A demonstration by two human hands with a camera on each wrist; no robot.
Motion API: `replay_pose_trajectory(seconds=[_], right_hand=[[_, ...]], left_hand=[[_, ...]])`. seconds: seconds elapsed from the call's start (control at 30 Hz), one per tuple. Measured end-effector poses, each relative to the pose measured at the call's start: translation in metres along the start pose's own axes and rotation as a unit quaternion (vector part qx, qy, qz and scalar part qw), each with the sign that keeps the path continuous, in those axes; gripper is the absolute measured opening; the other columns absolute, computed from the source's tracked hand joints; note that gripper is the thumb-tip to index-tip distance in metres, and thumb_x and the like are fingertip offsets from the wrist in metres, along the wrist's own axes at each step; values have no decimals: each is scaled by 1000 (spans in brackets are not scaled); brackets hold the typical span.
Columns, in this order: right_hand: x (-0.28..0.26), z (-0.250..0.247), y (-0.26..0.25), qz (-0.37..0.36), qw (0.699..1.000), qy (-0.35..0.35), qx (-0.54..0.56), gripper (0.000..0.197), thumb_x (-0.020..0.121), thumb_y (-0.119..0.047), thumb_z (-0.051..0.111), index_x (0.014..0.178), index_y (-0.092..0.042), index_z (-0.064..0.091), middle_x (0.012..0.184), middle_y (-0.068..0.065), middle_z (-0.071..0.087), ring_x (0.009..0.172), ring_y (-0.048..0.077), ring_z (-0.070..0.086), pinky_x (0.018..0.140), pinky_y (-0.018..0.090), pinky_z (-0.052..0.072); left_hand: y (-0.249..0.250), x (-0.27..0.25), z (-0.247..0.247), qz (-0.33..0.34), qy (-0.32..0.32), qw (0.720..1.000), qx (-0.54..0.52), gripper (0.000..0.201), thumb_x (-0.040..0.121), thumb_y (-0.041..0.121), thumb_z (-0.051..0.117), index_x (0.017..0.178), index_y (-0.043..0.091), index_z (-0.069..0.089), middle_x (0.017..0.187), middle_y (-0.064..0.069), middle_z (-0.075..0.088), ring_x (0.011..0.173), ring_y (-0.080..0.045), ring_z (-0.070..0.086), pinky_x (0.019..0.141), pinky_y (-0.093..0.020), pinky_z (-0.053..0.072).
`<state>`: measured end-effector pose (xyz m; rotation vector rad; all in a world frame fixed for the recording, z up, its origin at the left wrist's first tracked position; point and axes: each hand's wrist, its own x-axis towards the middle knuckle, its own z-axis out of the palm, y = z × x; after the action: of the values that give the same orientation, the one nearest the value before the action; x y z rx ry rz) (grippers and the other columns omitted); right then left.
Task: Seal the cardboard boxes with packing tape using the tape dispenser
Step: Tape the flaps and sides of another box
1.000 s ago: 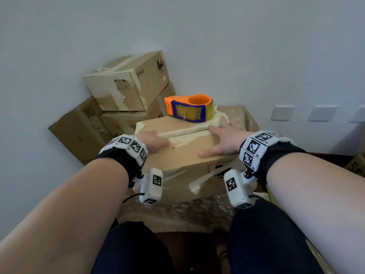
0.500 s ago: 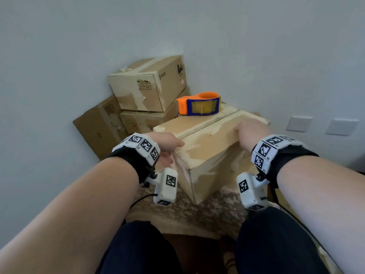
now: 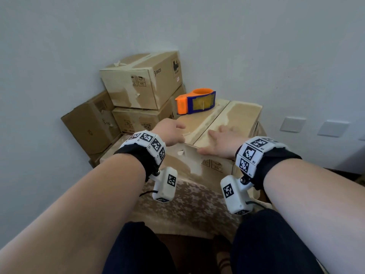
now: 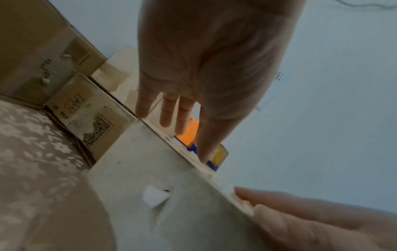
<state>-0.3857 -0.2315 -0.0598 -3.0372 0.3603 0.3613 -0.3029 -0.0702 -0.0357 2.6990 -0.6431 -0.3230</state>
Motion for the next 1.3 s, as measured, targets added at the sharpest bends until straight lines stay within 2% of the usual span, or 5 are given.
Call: replay_pose_trajectory(seconds=[0.17,0.37,0.6,0.97,1.3], right_hand=[[5,1,-1,-7,1000,2,-11,85,84,-75,35,150,-24,23,152,15,23,134,40,25,110,47,24],[18,2,15,-52,998,9,-23,82,85,-74,36,151,-27,22,149,12,29,130,36,31,109,46,28],[21,9,18,-50,998,9,-21,109,57,-95,18,149,-37,17,150,2,27,134,33,24,104,65,27],[17,22,-5,-12,997,68,-41,110,62,-95,13,149,-26,19,152,6,26,139,37,20,104,66,23],[14,24,-10,-5,995,82,-50,106,66,-88,44,145,-21,25,143,7,35,135,38,28,101,63,29]], left_hand=[[-14,15,5,26,-78,994,70,76,88,39,64,151,27,23,155,-4,27,140,-23,30,108,-29,29],[-20,23,14,6,-65,988,143,78,75,63,65,144,45,32,149,-1,35,136,-32,29,105,-46,29],[-24,10,15,30,-73,987,137,62,81,61,60,138,48,40,139,1,31,129,-29,33,108,-45,27],[-7,-3,17,37,-55,985,161,76,80,65,58,146,40,29,134,-4,29,122,-31,36,104,-41,37],[-7,-1,19,22,-63,985,161,80,78,66,60,147,41,27,136,-4,28,125,-30,36,106,-44,36]])
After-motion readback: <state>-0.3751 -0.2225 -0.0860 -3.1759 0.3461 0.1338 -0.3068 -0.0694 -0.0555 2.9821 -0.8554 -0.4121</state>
